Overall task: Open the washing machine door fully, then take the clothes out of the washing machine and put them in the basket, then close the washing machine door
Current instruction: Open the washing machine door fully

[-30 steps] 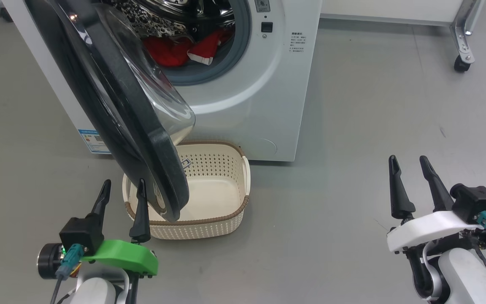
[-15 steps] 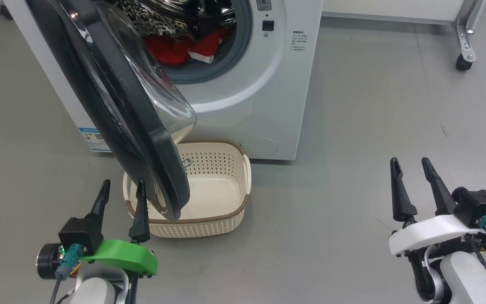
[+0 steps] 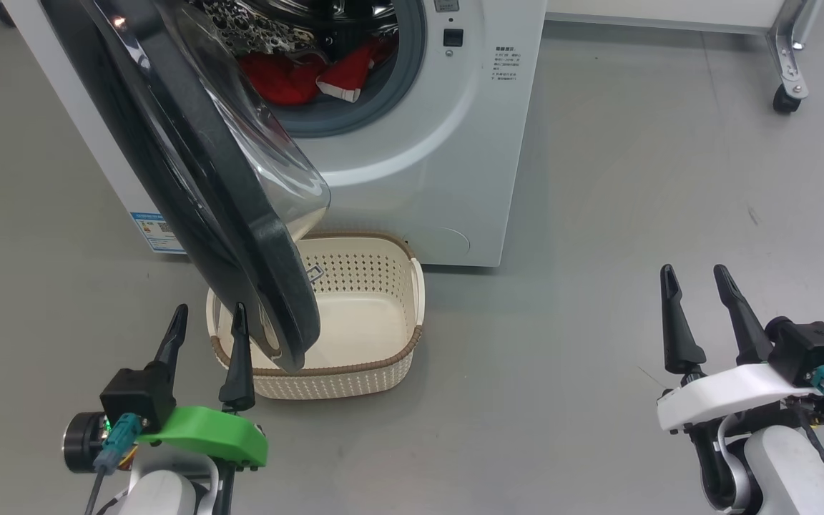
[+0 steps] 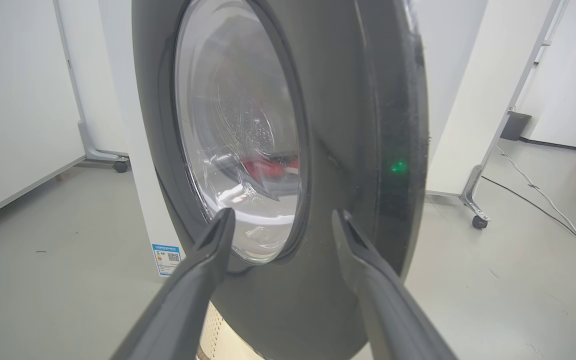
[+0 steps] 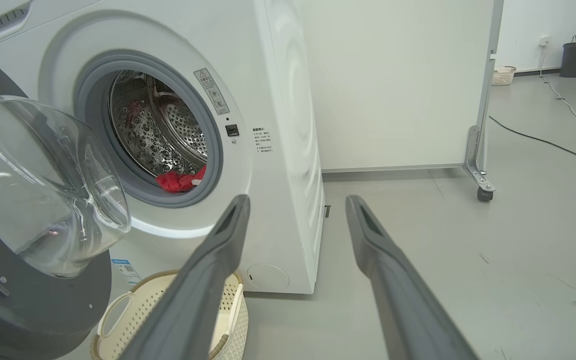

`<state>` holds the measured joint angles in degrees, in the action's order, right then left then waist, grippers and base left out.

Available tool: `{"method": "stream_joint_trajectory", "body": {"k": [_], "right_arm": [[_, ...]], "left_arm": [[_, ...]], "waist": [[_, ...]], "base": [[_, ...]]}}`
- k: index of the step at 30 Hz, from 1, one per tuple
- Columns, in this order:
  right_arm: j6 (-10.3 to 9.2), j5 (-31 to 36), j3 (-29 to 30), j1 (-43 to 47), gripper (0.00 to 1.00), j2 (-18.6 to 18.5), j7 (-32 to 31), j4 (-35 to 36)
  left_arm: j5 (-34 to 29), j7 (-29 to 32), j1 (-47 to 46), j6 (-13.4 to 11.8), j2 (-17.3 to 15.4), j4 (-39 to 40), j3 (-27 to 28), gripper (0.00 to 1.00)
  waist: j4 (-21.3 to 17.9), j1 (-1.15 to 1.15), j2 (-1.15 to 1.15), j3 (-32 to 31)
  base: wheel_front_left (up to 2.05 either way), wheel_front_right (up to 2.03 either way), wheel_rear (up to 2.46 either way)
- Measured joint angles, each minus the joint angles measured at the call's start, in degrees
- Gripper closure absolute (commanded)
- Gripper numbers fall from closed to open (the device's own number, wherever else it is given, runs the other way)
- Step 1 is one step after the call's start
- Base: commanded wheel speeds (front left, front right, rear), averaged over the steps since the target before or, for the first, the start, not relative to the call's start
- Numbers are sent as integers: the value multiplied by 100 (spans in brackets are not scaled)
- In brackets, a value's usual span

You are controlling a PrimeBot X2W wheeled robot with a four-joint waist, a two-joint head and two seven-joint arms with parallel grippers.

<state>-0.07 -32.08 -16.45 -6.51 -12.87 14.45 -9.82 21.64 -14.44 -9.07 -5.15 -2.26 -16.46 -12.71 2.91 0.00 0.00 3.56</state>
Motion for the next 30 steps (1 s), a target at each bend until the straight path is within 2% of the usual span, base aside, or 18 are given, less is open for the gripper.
{"method": "stream_joint_trajectory", "body": {"k": [17,18,19,20,21,30], "right_arm": [[114,100,141,92,0,121,0,-10],[118,102,153,92,0,127,0,-10],[119,111,160,93,0,131,0,-11],[119,127,167,93,0,134,0,-12],[121,146,169,94,0,137,0,-12],[201,205,232,113,0,199,0,-45]], "left_arm": [[1,0,0,16,0,0,-18,0],[1,0,0,16,0,0,-20,4],[5,0,0,16,0,-2,-24,53],[27,0,0,16,0,-7,-31,84],[49,0,0,16,1,-4,-31,100],[-11,0,0,46,2,1,-57,100]], "waist": [[-1,0,0,-9],[-1,0,0,-9],[-1,0,0,-10],[-1,0,0,-11],[-2,0,0,-10],[-11,0,0,-19]], "base": [[0,0,0],[0,0,0],[0,0,0],[0,0,0],[0,0,0],[0,0,0]]}}
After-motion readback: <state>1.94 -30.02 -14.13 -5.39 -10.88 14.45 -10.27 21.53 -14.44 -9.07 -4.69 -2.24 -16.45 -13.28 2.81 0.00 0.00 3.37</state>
